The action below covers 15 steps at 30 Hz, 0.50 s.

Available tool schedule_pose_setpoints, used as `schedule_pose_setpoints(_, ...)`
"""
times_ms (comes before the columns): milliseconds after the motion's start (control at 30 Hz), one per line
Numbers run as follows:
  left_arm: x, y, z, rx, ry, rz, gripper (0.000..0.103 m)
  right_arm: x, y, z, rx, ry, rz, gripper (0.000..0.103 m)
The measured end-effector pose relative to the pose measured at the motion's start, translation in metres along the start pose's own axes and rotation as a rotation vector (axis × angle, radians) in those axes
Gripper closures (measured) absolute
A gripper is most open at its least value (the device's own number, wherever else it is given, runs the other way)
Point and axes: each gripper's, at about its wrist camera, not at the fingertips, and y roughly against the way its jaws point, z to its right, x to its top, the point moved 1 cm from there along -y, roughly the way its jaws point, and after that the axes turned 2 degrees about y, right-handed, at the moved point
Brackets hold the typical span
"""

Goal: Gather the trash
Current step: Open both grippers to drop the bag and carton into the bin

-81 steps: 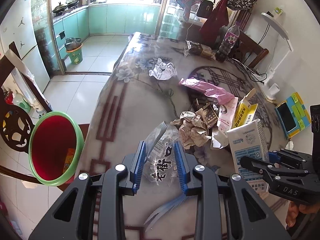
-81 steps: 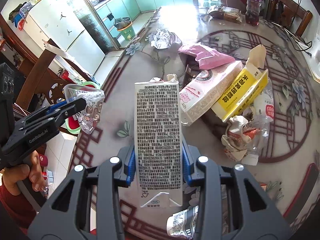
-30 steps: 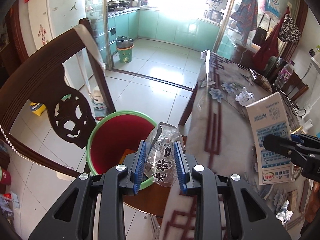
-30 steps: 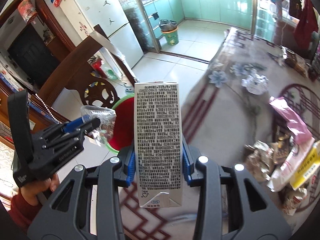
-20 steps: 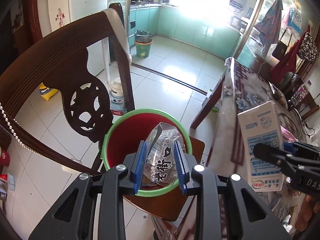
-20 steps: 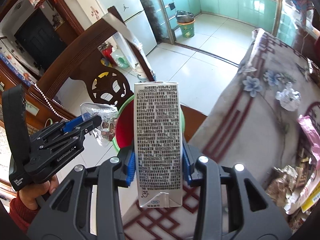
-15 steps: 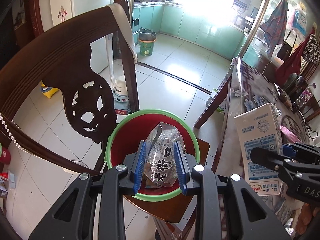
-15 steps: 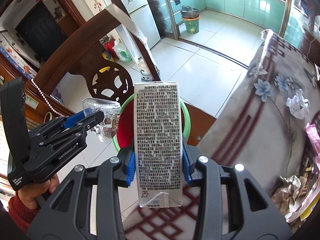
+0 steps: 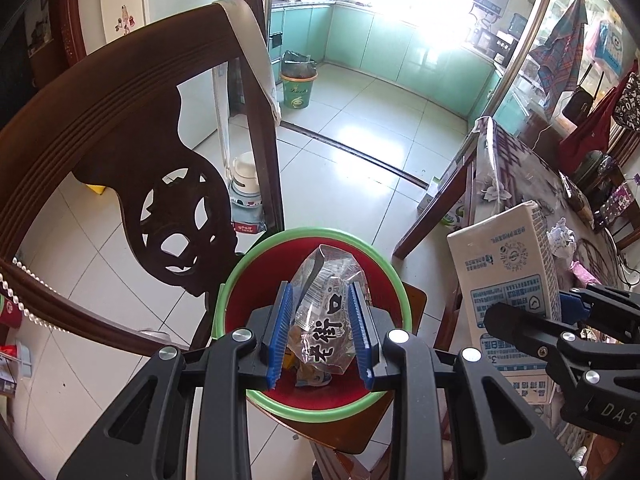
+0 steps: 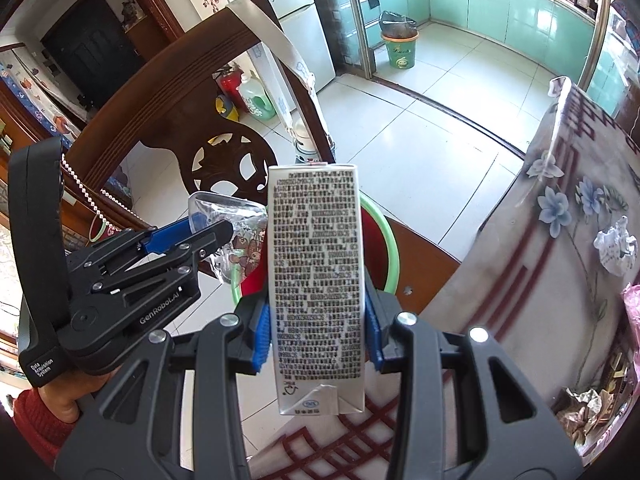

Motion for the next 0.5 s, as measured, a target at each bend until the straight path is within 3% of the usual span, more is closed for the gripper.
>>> schedule_pose_setpoints(367,0.013,-0.018,-0.002,0.016,-0.001,-0.021,0.074,0.011,-0.013,0.004,0.012,0.012,-0.014,0.066)
schedule_pose_setpoints(400,0.014,-0.019,-0.003,0.021,0.002,-0.021,0.064,0.011,-0.013,0.003,0.012,0.020,-0.011,0.062)
schedule_pose_setpoints(433,0.015,-0.020,-0.003,0.034,0.006,-0.019,0.053,0.012,-0.014,0.002,0.008,0.028,-0.004,0.049)
schedule_pose_setpoints(467,0.016,-0.020,-0.004,0.047,0.013,-0.005,0.038,0.012,-0.012,0.002,-0.001,0.031,0.010,0.042)
schedule_pose_setpoints(500,0.017,-0.018,-0.006,0.046,0.016,0.007,0.039,0.012,-0.010,0.002,-0.008,0.033,0.029,0.042)
